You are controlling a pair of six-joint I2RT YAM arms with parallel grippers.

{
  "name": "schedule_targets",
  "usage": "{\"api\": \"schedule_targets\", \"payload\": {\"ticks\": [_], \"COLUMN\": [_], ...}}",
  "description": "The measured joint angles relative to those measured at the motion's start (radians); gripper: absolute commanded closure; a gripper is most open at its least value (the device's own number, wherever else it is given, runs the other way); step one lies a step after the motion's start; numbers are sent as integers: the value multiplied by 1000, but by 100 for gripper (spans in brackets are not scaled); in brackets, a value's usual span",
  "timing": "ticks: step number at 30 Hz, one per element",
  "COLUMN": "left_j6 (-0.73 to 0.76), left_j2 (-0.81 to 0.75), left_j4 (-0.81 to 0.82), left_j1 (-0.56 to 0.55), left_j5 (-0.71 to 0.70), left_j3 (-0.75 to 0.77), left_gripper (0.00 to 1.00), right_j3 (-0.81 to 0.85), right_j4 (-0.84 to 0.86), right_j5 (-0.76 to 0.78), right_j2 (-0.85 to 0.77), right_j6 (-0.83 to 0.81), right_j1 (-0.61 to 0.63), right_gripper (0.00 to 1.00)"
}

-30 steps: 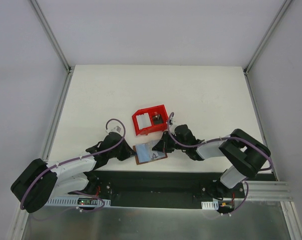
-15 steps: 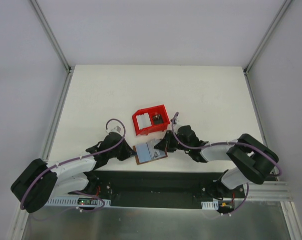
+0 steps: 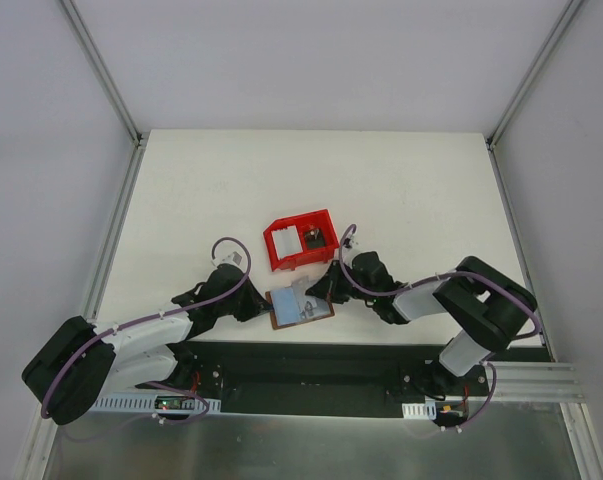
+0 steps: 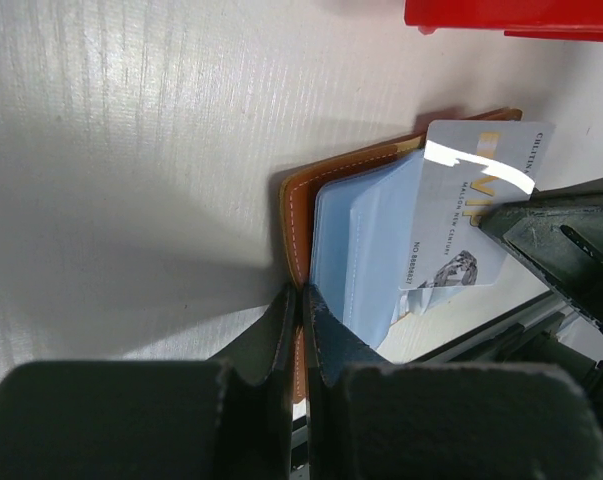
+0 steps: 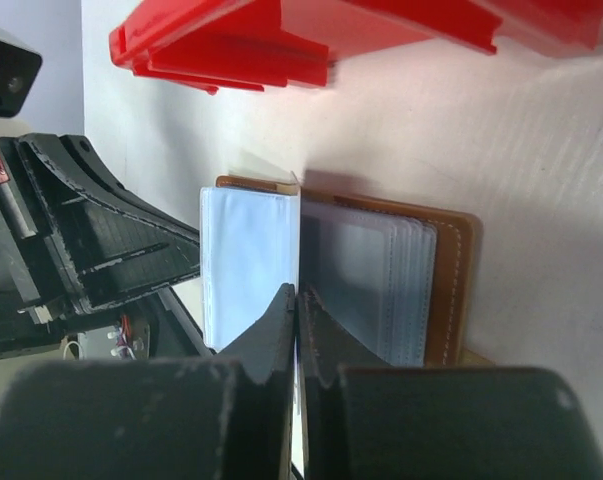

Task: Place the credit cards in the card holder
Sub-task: Insert the credit card into the card holder.

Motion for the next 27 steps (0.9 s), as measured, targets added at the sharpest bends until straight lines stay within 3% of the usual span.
{"api": "schedule_targets", "payload": {"ticks": [15, 27], "left_j6": [-1, -1], "left_j2": [1, 1], "left_j4": [0, 0], "left_j1": [0, 0], "left_j5": [0, 0], "left_j3": [0, 0], "left_gripper": [100, 100], "right_j3": [-18, -42], "right_j4": [123, 19], "right_j5": [-4, 7], "right_j2": [50, -25], "right_j6": [101, 95], "right_j1": [37, 37], "right_gripper": [99, 100]}}
